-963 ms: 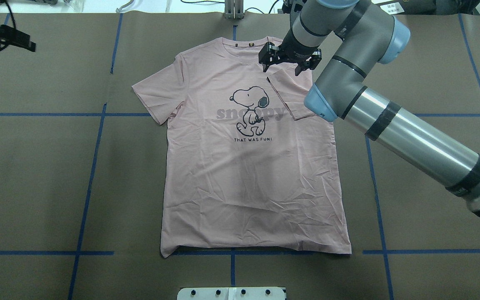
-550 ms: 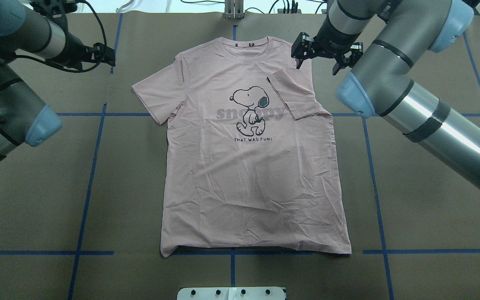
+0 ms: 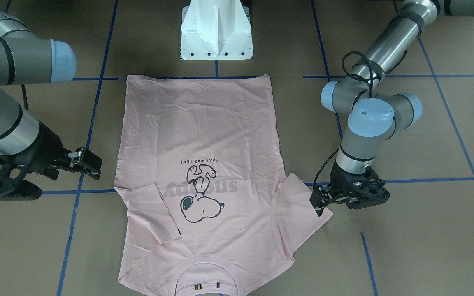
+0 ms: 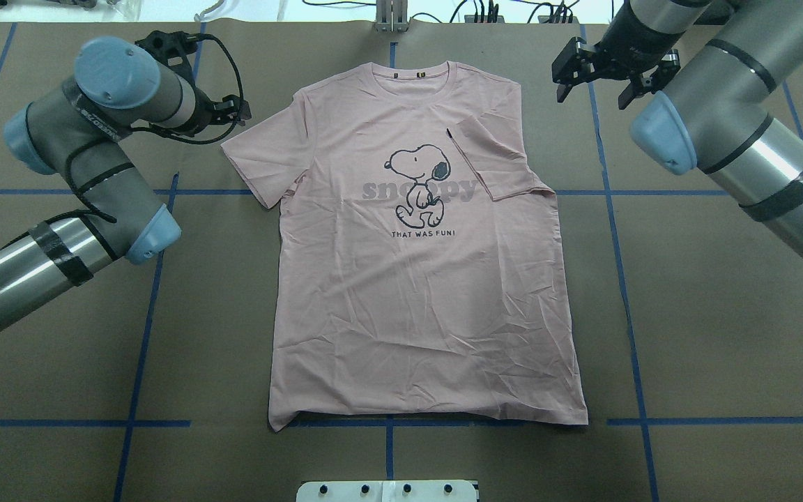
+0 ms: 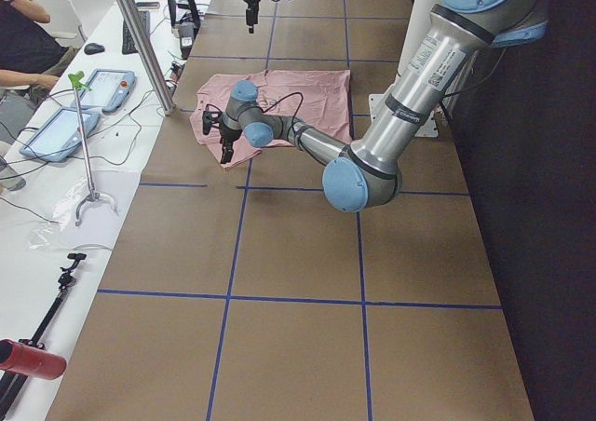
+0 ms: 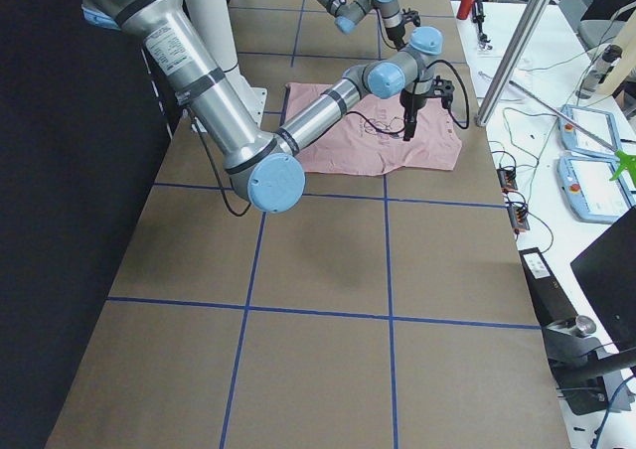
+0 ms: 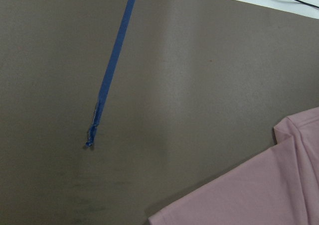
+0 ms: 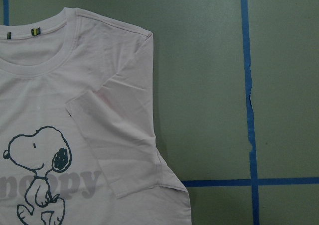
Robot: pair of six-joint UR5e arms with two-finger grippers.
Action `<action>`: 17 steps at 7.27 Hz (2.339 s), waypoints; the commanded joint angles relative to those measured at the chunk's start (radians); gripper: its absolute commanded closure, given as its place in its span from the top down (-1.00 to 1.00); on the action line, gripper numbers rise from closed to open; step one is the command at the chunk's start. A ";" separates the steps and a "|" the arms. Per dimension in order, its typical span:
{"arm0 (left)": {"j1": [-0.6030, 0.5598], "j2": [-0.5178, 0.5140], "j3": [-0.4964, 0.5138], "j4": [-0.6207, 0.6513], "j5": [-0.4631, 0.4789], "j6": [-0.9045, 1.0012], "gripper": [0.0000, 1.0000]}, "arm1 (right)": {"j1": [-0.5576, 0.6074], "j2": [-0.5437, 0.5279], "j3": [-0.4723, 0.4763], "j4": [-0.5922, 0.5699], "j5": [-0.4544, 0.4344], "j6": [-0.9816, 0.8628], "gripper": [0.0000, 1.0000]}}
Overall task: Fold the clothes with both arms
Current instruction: 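Raise the right gripper away while the left gripper approaches the other sleeve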
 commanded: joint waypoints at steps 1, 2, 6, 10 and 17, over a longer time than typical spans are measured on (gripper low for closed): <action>0.027 -0.037 0.093 -0.042 0.040 -0.001 1.00 | 0.012 -0.005 -0.001 0.006 0.013 -0.006 1.00; 0.031 -0.037 0.101 -0.057 0.040 0.000 0.97 | 0.012 -0.003 -0.002 0.008 0.013 -0.006 1.00; 0.040 -0.037 0.101 -0.054 0.038 0.009 0.57 | 0.012 -0.003 -0.001 0.008 0.015 -0.005 1.00; 0.040 -0.043 0.094 -0.045 0.029 0.012 -1.00 | 0.010 -0.003 -0.001 0.006 0.013 -0.005 1.00; 0.004 -0.191 -0.025 0.217 -0.040 -0.096 -1.00 | 0.010 -0.017 -0.010 0.012 0.012 -0.008 1.00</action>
